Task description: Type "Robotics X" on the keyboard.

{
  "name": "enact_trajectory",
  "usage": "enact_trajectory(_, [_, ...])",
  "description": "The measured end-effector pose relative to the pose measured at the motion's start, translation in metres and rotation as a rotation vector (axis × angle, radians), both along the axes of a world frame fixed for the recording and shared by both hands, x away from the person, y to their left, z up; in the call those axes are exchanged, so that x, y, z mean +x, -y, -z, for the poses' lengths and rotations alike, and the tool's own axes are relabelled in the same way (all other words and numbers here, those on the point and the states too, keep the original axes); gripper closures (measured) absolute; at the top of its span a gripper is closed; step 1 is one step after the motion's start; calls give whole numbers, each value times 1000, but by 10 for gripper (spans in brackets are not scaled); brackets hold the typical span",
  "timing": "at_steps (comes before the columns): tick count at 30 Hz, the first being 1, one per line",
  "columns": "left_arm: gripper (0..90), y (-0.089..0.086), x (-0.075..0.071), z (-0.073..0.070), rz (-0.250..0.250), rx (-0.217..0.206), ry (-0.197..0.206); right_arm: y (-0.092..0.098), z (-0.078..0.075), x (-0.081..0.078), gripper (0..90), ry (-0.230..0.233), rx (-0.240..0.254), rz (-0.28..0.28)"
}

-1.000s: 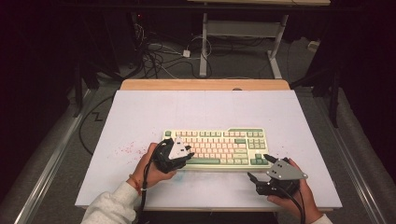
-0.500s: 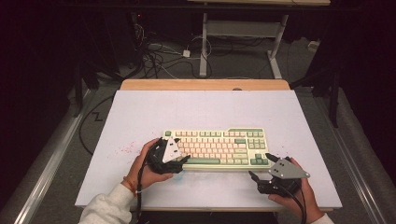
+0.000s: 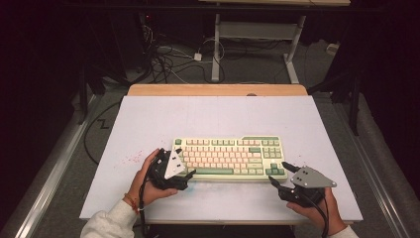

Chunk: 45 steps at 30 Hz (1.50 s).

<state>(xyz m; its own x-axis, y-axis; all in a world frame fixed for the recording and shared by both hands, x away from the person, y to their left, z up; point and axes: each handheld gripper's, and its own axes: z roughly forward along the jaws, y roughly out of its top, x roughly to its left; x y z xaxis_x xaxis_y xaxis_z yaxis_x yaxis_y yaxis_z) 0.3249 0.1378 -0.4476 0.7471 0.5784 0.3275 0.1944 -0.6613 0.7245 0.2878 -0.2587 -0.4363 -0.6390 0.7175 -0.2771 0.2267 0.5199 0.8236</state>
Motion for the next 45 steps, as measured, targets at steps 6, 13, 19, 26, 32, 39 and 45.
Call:
enact_trajectory(6, [187,-6,-5,4,-9,18,3,2,-7,7,605,-30,-7,-6])
enact_trajectory(13, [188,-15,-9,9,-26,25,-13,-2,-15,19,815,-67,-12,-26])
enact_trajectory(19, [188,-21,-13,14,-39,35,-31,-11,-16,28,895,-85,-31,-53])
enact_trajectory(26, [188,-26,-18,18,-40,40,-50,-26,-13,40,899,-109,-47,-83])
enact_trajectory(32, [187,-27,-20,21,-39,45,-63,-38,-9,49,899,-121,-66,-98])
enact_trajectory(39, [187,-29,-21,20,-42,43,-63,-46,-5,55,899,-130,-82,-107])
enact_trajectory(45, [187,-28,-21,21,-41,49,-66,-52,-3,58,899,-134,-87,-112])
